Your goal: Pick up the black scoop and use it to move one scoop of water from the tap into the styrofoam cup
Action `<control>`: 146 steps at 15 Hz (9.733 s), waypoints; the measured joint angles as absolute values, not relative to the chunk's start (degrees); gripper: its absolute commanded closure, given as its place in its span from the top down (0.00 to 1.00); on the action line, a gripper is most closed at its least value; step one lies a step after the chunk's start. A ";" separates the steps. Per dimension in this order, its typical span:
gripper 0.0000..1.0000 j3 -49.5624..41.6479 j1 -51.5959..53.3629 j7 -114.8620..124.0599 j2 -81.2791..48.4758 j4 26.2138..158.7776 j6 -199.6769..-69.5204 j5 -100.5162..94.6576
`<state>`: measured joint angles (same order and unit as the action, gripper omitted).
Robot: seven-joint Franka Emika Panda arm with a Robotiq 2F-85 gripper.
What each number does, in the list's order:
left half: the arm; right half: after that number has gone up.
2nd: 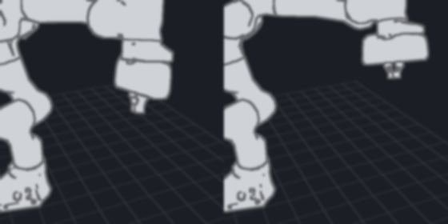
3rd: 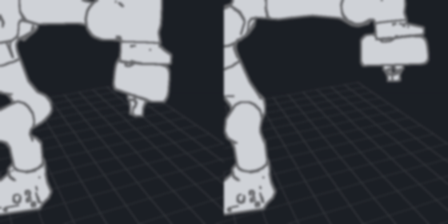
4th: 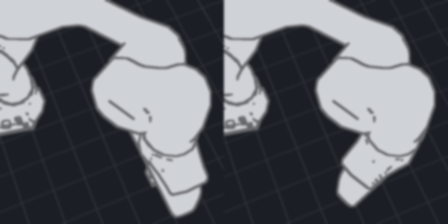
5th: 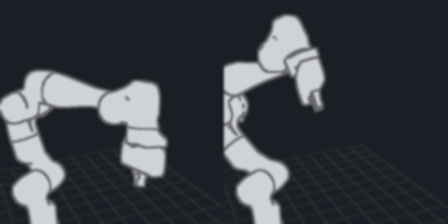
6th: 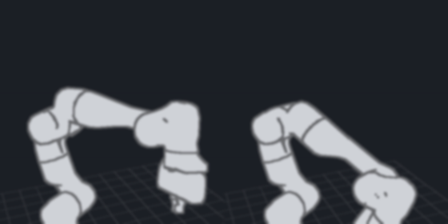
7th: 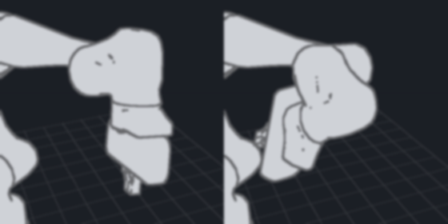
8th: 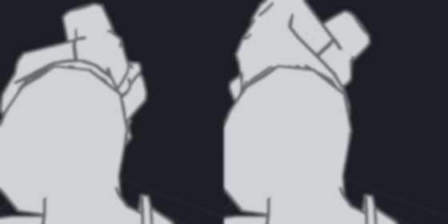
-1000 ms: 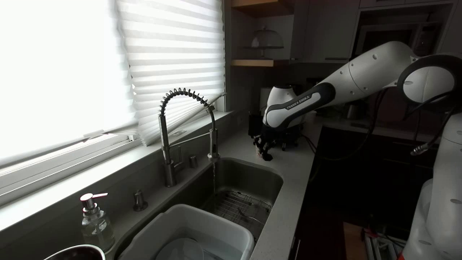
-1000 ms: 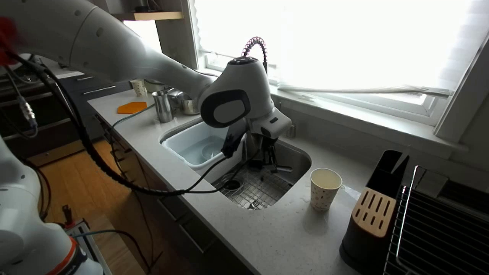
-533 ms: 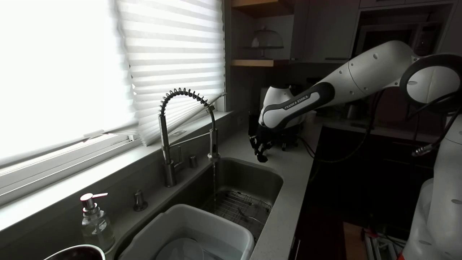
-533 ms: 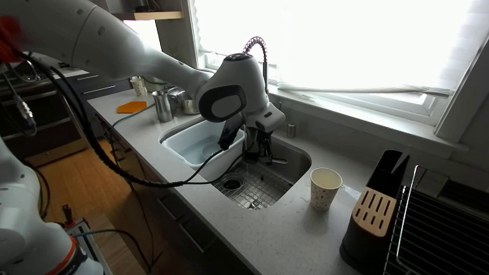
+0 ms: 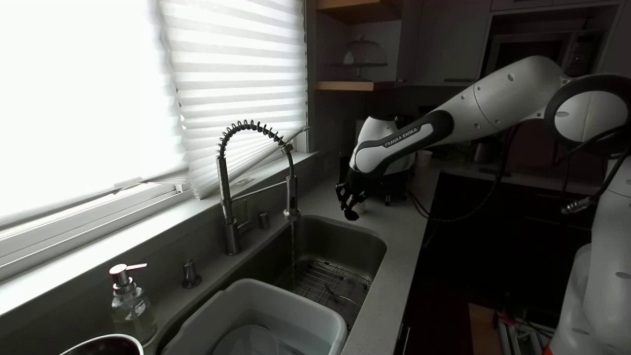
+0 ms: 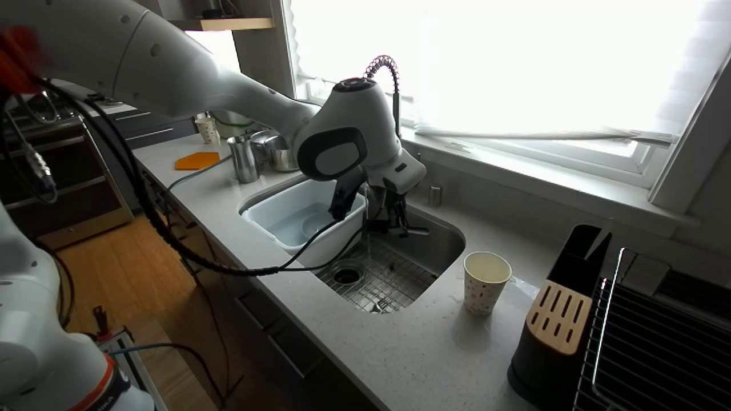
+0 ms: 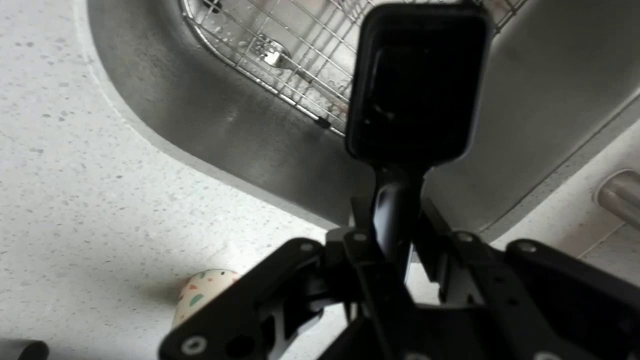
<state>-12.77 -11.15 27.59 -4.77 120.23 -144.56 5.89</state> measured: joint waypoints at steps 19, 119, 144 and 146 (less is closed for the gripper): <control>0.06 -6.08 -11.28 5.50 -14.78 112.47 -146.44 37.35; 0.06 -18.91 -9.81 23.49 -11.84 108.97 -148.44 0.52; 0.06 -25.60 -13.90 23.25 -25.18 94.13 -162.99 -5.75; 0.06 -26.57 -13.12 23.27 -25.29 94.14 -163.96 -7.01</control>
<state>-26.57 -13.12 23.27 -25.29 94.14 -163.96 -7.01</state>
